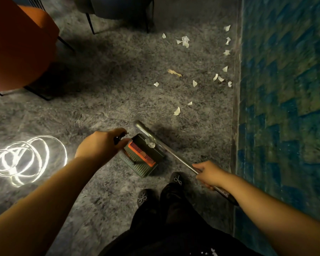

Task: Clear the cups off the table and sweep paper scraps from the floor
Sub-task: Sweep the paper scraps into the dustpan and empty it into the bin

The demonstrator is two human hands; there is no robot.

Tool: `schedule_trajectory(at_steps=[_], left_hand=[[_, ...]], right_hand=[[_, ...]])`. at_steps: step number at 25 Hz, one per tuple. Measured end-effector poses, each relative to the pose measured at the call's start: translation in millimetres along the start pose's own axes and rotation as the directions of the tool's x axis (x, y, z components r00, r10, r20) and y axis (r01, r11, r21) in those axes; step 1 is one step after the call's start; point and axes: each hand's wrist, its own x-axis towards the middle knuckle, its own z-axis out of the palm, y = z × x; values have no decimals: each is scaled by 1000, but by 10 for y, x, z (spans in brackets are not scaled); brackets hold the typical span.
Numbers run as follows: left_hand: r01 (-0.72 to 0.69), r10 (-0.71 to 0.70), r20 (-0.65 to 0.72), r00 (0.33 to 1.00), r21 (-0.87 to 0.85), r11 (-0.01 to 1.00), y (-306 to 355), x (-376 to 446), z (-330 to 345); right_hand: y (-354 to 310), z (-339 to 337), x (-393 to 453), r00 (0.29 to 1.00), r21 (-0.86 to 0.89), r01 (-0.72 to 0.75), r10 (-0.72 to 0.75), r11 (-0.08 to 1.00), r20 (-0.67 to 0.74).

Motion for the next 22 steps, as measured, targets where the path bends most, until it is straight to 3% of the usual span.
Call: schedule_trajectory(at_steps=[8, 12, 17, 22], left_hand=[[-39, 38, -78, 996, -13, 999, -202, -144, 117], [-46, 39, -115, 993, -58, 997, -358, -272, 166], [-48, 42, -127, 991, -52, 997, -384, -362, 189], [-45, 40, -86, 995, -48, 998, -385, -340, 162]], right_hand=[[-100, 4, 330, 991, 16, -9, 11, 1000, -130], [-98, 240, 556, 994, 32, -75, 78, 997, -77], [78, 602, 232, 992, 50, -119, 116, 992, 58], [52, 620, -105, 994, 126, -105, 102, 986, 30]])
